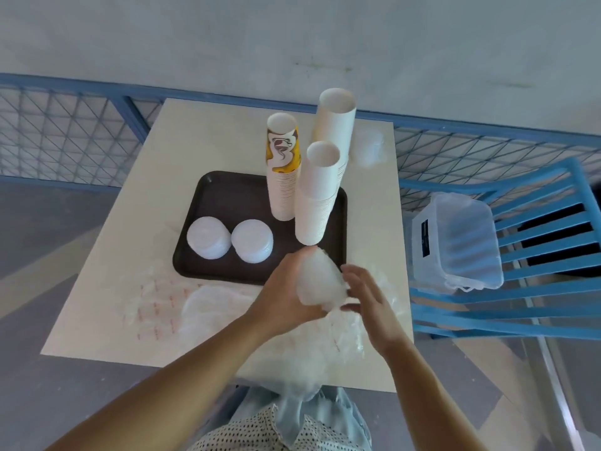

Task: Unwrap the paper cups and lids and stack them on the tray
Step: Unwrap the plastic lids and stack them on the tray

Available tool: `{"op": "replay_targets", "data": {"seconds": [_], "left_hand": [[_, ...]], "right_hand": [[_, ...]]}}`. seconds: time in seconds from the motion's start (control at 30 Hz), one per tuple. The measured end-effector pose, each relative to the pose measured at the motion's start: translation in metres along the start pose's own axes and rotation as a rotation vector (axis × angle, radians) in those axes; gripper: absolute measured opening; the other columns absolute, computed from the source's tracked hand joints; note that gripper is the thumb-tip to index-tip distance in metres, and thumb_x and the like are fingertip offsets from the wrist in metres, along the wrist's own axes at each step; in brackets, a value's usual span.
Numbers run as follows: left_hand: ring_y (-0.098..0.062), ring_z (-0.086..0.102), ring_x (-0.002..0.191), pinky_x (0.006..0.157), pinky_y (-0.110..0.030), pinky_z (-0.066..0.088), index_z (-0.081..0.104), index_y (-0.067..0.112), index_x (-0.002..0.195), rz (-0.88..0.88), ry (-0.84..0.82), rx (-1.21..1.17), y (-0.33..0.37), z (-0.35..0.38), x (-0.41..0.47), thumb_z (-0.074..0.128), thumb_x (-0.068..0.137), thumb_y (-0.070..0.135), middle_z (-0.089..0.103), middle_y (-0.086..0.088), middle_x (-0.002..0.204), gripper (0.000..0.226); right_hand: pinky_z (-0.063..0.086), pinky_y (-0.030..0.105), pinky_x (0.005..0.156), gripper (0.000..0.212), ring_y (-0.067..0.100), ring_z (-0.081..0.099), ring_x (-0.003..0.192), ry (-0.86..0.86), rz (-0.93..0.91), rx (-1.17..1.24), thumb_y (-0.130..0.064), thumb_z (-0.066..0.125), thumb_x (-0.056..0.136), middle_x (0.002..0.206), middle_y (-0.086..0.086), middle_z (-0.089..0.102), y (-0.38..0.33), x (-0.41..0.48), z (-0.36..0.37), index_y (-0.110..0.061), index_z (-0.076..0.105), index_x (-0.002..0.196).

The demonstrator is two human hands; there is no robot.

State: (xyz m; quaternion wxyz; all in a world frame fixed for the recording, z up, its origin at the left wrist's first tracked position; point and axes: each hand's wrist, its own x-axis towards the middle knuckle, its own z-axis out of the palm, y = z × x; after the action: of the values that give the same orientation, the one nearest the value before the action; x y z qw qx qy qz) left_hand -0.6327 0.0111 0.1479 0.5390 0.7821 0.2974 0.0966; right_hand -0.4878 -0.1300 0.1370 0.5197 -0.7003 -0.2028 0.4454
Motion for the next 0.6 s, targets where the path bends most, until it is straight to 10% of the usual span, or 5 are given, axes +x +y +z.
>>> {"op": "replay_targets", "data": {"seconds": [0.23,0.43,0.6], "left_hand": [[-0.006,0.028,0.144,0.116,-0.032,0.042,0.018,0.037,0.163,0.175,-0.175,0.427,-0.054,-0.048,-0.061,0.089,0.068,0.042,0.027,0.016,0.158,0.118],[-0.011,0.015,0.157,0.120,-0.034,0.032,0.017,0.039,0.163,0.126,-0.052,0.169,-0.078,-0.081,-0.102,0.077,0.086,0.044,0.012,0.016,0.169,0.098],[0.005,0.042,0.137,0.114,-0.029,0.046,0.035,0.043,0.153,-0.087,0.035,0.151,-0.111,-0.093,-0.107,0.088,0.078,0.050,0.044,0.025,0.150,0.093]], "right_hand": [[0.059,0.042,0.096,0.064,0.013,0.070,0.110,-0.218,0.118,-0.129,-0.050,0.081,0.075,0.120,-0.007,0.072,0.032,-0.005,0.091,-0.035,0.058,0.132],[0.051,0.018,0.089,0.078,0.002,0.063,0.107,-0.177,-0.134,-0.370,-0.040,0.088,0.077,0.118,-0.014,0.065,0.051,-0.011,0.138,-0.028,0.044,0.140],[0.051,0.018,0.087,0.077,0.003,0.060,0.099,-0.144,-0.310,-0.533,-0.038,0.089,0.075,0.118,-0.005,0.066,0.080,-0.011,0.165,-0.015,0.047,0.136]]}}
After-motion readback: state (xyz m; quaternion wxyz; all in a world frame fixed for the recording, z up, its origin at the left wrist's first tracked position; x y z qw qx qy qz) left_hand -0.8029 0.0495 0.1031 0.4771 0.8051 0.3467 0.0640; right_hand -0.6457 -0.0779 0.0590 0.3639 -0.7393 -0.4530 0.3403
